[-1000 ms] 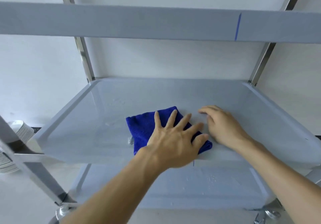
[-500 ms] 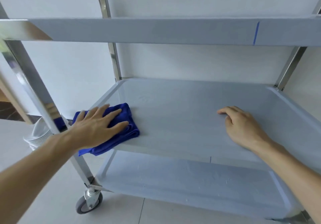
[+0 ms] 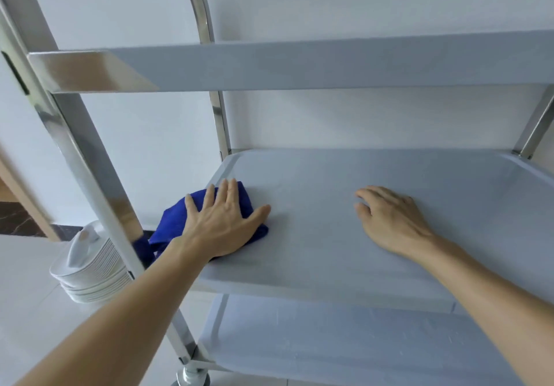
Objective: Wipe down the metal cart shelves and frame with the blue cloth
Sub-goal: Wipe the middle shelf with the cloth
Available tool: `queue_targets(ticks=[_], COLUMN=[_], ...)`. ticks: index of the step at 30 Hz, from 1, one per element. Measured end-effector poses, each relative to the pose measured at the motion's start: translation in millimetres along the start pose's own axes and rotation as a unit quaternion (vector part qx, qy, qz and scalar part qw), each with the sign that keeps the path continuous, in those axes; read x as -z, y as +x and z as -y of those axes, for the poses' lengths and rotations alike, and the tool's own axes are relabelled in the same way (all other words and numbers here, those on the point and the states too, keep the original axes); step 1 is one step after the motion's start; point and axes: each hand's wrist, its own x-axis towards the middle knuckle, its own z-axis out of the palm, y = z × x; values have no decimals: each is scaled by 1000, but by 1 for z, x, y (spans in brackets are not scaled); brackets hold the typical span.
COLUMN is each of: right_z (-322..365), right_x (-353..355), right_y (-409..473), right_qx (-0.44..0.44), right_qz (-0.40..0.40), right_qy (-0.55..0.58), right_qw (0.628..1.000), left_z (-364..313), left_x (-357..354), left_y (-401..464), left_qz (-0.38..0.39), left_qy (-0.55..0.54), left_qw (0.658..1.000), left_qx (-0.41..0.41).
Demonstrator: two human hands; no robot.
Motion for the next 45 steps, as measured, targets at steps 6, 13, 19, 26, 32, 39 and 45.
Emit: queue_targets(ticks=[6, 13, 19, 26, 32, 39, 45], right_z=[5, 5, 0, -5, -10, -4, -2], right_x=[-14, -6, -2, 0, -2, -7, -9], right_y=[1, 1, 0, -3, -2, 2, 10], right_qx=[0, -9, -36, 14, -38, -31, -42], right_qz=[-34, -66, -54, -77, 48, 102, 106], right_qy=[-28, 66, 65, 38, -28, -43, -46], right_qw=[999, 996, 996, 996, 998, 993, 992], left_z=[-5, -95, -89, -79, -36, 8, -68], left_x=[-2, -17, -10, -13, -8, 6, -13], left_y=[48, 53, 66, 41, -8, 59, 68], left_qz=[-1, 31, 48, 45, 45, 56, 57], left_qy=[14, -103, -150, 13, 4, 53, -2], left_qw=[1000, 974, 962, 968, 957, 993, 992], left_qx=[16, -198, -223, -245, -286, -86, -116])
